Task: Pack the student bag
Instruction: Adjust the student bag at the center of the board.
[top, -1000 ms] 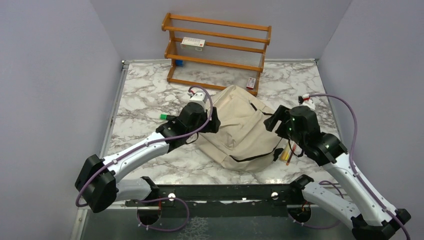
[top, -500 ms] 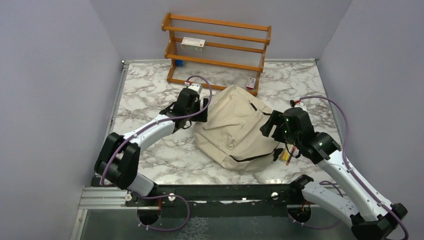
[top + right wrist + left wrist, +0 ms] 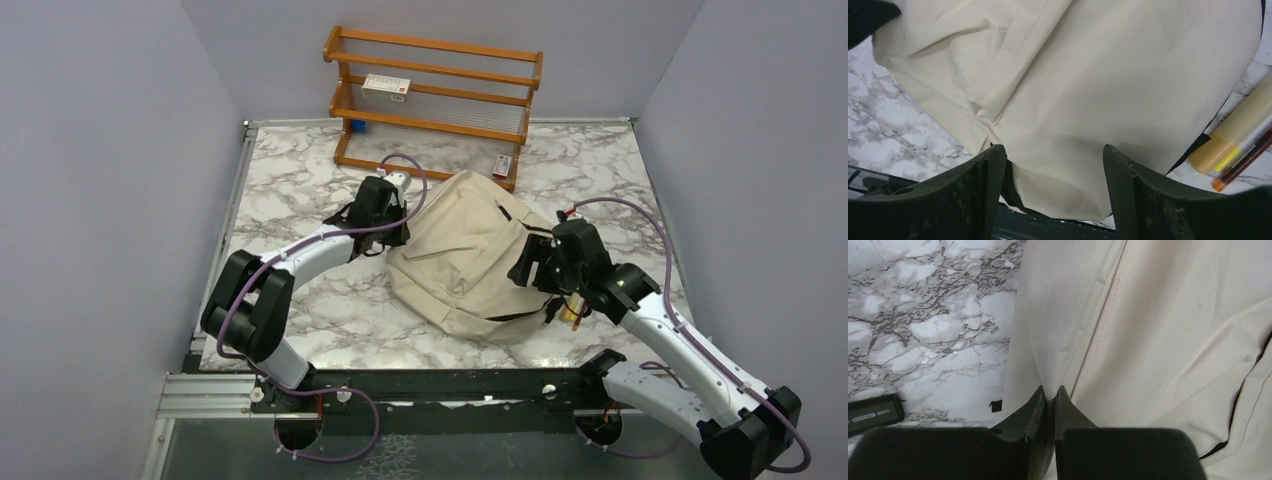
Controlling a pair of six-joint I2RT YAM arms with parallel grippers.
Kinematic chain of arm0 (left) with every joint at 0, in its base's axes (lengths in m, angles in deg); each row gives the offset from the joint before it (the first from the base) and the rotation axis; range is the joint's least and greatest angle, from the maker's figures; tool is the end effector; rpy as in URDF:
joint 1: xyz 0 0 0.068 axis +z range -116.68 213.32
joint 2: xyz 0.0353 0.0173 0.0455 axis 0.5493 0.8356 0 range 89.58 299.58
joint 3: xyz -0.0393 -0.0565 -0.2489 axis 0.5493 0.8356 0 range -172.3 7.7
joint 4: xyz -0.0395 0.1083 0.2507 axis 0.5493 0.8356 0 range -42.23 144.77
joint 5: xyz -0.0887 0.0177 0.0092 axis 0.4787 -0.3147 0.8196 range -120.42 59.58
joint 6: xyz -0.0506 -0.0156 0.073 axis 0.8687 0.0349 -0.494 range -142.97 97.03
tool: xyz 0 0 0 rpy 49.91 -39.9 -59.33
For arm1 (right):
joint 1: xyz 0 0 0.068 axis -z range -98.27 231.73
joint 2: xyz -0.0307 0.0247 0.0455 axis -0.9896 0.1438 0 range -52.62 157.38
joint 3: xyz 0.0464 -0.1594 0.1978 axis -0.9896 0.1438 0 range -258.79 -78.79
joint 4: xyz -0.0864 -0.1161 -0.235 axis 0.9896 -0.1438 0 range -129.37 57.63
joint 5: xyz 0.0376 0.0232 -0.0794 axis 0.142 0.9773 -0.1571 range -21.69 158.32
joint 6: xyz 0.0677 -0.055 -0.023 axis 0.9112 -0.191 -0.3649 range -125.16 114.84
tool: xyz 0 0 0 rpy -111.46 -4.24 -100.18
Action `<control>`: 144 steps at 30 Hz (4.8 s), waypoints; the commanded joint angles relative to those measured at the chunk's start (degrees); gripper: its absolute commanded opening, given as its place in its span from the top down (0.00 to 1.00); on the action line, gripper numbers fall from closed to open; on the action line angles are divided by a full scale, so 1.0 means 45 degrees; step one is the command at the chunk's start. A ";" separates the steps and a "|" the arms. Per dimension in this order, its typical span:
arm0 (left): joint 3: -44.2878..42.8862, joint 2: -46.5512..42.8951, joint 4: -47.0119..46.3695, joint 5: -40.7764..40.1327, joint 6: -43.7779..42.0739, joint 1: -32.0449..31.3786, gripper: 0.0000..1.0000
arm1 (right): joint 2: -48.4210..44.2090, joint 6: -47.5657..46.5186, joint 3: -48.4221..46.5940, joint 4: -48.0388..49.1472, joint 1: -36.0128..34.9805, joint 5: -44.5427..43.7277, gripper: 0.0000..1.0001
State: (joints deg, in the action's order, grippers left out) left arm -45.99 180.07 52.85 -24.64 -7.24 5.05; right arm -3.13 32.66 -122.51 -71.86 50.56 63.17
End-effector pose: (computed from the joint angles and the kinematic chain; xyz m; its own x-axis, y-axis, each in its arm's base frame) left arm 0.3319 -0.1878 0.1515 -0.7116 0.0765 -0.6984 0.3578 0.8949 -0.2665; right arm 0.2023 0.1139 0.2266 -0.7631 0.2521 -0.5951 0.0081 0.9244 0.3813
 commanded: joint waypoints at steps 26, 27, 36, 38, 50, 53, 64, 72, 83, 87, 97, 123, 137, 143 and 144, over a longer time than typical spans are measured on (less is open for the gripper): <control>-0.0309 -0.2836 0.0460 0.2346 0.0641 0.2826 0.47 | 0.0157 -0.1866 -0.0405 0.1796 -0.0044 0.1773 0.41; -0.0077 -0.3240 0.0471 0.2331 0.0836 0.2826 0.45 | 0.0137 -0.2053 -0.0653 0.1745 -0.0044 0.1811 0.40; 0.2581 -0.6153 0.0434 0.2329 0.3385 0.2816 0.45 | 0.1521 -0.2212 -0.1582 0.2779 -0.0054 0.4154 0.40; 0.3139 -0.6608 0.0562 0.2324 0.3784 0.2806 0.45 | 0.2088 -0.1915 -0.1592 0.3289 -0.0088 0.4694 0.42; 0.4751 -0.8124 0.0785 0.1962 0.4611 0.2811 0.45 | 0.5887 -0.1001 -0.1880 0.6061 -0.4084 0.3502 0.56; 0.4883 -0.8223 0.0809 0.2015 0.4630 0.2806 0.45 | 0.6933 -0.0964 -0.1580 0.6633 -0.5067 0.3254 0.58; 0.5350 -0.8182 0.0624 0.2330 0.4719 0.2806 0.45 | 0.8645 0.0390 0.1965 0.9004 -0.6831 0.0736 0.70; 0.5722 -0.8211 0.0433 0.2533 0.4739 0.2806 0.45 | 0.8665 0.0241 0.2386 0.9250 -0.7347 -0.0193 0.66; 0.6154 -0.8541 0.0244 0.2514 0.4943 0.2806 0.45 | 0.4030 -0.0990 0.0266 0.6843 -0.7347 -0.1680 0.47; 0.5964 -0.8382 0.0126 0.2768 0.4777 0.2806 0.45 | 0.3563 -0.1349 -0.1422 0.4009 -0.7099 -0.4314 0.42; 0.5744 -0.7874 0.0052 0.3125 0.4615 0.2757 0.39 | 0.4827 -0.4004 -0.3438 0.2378 -0.0544 -0.2100 0.40; 0.2772 -0.1581 -0.2006 0.2261 0.4277 0.2337 0.41 | 0.5901 -0.2922 0.0948 0.4617 0.3042 0.6315 0.77; -0.0665 -0.1128 0.0296 0.0764 0.2341 0.2455 0.36 | 0.1718 -0.2059 0.1014 0.3388 0.2475 0.3246 0.53; 0.1086 -0.3268 0.0277 0.1285 0.2723 0.2072 0.35 | 0.2835 -0.3485 0.0502 0.4696 0.2470 0.2560 0.55; 0.1347 -0.3518 0.0279 0.1419 0.2776 0.1965 0.35 | 0.3323 -0.3901 0.0252 0.4673 0.2465 0.3018 0.56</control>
State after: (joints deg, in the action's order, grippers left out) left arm -44.18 170.02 53.71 -19.46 5.04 15.71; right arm 6.12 21.12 -118.25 -53.60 61.70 78.45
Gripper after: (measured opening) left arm 0.646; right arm 0.452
